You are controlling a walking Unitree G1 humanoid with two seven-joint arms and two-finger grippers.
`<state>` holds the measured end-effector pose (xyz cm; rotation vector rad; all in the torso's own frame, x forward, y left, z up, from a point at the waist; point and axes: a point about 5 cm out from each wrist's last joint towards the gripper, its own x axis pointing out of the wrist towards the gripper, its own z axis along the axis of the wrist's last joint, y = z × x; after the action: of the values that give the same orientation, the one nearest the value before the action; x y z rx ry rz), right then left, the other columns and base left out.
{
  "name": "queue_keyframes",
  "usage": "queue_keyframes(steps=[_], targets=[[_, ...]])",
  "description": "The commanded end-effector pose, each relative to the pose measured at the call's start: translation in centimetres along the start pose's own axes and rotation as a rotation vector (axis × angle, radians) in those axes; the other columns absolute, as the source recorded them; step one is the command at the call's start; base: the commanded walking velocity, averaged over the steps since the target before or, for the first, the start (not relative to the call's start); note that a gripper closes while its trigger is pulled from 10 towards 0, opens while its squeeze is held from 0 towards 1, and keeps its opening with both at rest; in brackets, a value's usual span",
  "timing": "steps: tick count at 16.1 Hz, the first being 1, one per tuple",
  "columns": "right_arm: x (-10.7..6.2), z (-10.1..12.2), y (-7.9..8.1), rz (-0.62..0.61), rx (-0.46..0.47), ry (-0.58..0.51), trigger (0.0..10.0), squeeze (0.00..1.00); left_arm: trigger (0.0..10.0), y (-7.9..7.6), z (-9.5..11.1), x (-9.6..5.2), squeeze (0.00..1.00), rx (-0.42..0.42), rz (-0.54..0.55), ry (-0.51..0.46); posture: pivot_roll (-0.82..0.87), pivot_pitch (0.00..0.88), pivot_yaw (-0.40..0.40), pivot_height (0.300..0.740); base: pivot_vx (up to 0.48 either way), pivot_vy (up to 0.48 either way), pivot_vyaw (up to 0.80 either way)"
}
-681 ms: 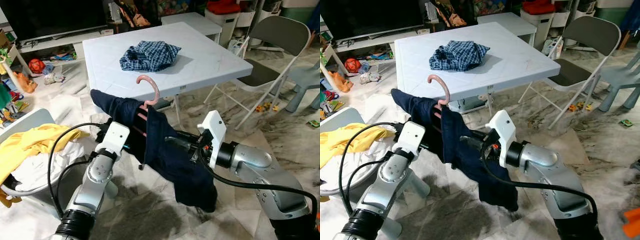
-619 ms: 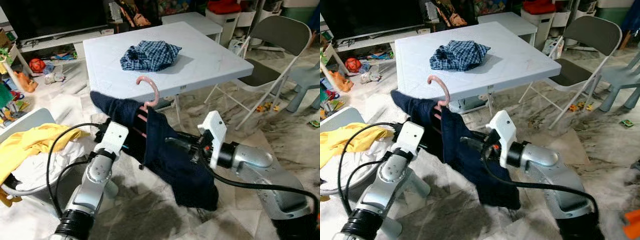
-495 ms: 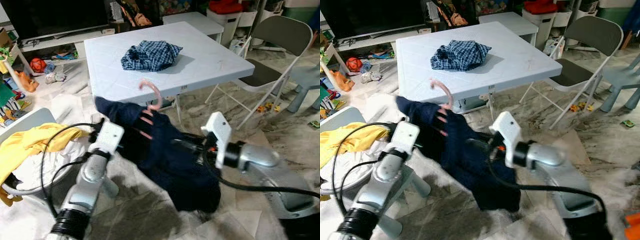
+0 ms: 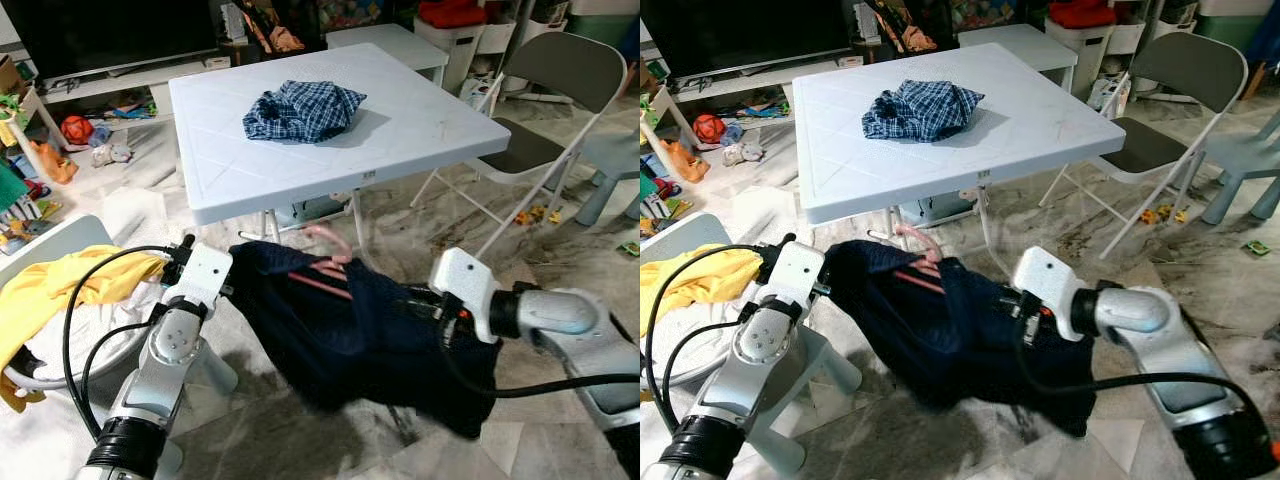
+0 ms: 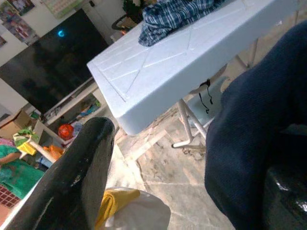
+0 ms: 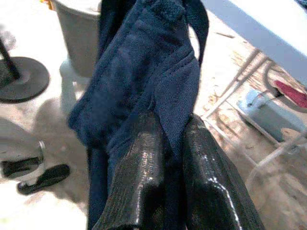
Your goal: Hang hanger
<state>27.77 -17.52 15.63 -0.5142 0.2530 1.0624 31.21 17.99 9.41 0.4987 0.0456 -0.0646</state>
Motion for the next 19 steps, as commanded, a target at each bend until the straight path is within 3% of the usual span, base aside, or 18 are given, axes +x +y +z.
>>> queue_keyframes(steps=[1, 4, 6, 10, 11, 15, 17, 19], targets=[[-1.4, 0.5, -0.7, 0.025, -0.046, -0.013, 10.0, 0.0, 10.0, 1.6, -0.1, 0.3, 0.0, 0.008, 0.062, 0.006, -0.12, 0.0, 0.041, 0.74, 0.0, 0.0, 0.0], [-5.2, -0.8, -1.0, 0.159, -0.08, 0.095, 10.0, 0.0, 10.0, 1.7, -0.1, 0.4, 0.0, 0.0, 0.068, 0.009, -0.12, 0.0, 0.045, 0.74, 0.0, 0.0, 0.0], [-6.6, -1.4, -1.9, 0.145, -0.095, 0.151, 10.0, 0.0, 10.0, 1.7, -0.1, 0.4, 0.0, -0.006, 0.066, 0.013, -0.13, 0.0, 0.046, 0.74, 0.0, 0.0, 0.0], [-9.2, 0.5, -3.3, 0.155, -0.069, 0.094, 10.0, 0.0, 10.0, 1.7, -0.9, 0.2, 0.0, -0.05, 0.054, 0.06, -0.14, 0.0, 0.055, 0.74, 0.0, 0.0, 0.0], [-10.0, 1.6, -3.9, 0.155, -0.059, 0.038, 10.0, 0.0, 10.0, 1.6, -1.1, 0.2, 0.0, -0.062, 0.033, 0.083, -0.14, 0.0, 0.055, 0.74, 0.0, 0.0, 0.0], [-11.1, 4.8, -3.6, 0.245, -0.069, -0.109, 10.0, 0.0, 10.0, 0.4, -2.0, 0.1, 0.0, -0.123, -0.046, 0.141, -0.15, 0.0, 0.06, 0.74, 0.0, 0.0, 0.0], [-11.1, 5.3, -2.9, 0.307, -0.099, -0.098, 10.0, 0.0, 10.0, -0.1, -1.9, 0.0, 0.0, -0.146, -0.066, 0.146, -0.16, 0.0, 0.062, 0.74, 0.0, 0.0, 0.0], [-10.8, 3.7, -2.4, 0.347, -0.124, -0.011, 10.0, 0.0, 10.0, -0.1, -1.3, 0.3, 0.0, -0.206, -0.069, 0.123, -0.16, 0.0, 0.059, 0.74, 0.0, 0.0, 0.0]])
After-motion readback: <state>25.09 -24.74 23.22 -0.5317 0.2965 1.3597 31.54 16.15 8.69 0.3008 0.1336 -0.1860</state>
